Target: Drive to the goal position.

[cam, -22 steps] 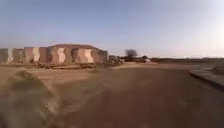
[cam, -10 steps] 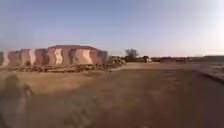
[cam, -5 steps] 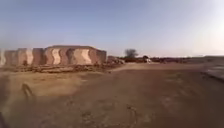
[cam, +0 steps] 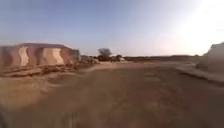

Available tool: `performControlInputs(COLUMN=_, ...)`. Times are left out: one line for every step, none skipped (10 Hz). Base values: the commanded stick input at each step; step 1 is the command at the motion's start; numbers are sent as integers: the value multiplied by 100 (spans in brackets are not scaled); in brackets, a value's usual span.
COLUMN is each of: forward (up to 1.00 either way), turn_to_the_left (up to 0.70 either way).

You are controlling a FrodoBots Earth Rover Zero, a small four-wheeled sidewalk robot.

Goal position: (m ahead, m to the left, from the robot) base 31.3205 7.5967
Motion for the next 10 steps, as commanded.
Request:
performControlInputs(forward=69, turn_to_the_left=0)
performControlInputs(forward=69, turn_to_the_left=0)
performControlInputs(forward=69, turn_to_the_left=0)
performControlInputs(forward=69, turn_to_the_left=0)
performControlInputs(forward=69, turn_to_the_left=0)
performControlInputs(forward=69, turn_to_the_left=0)
performControlInputs(forward=69, turn_to_the_left=0)
performControlInputs(forward=69, turn_to_the_left=0)
performControlInputs(forward=69, turn_to_the_left=0)
performControlInputs(forward=69, turn_to_the_left=0)
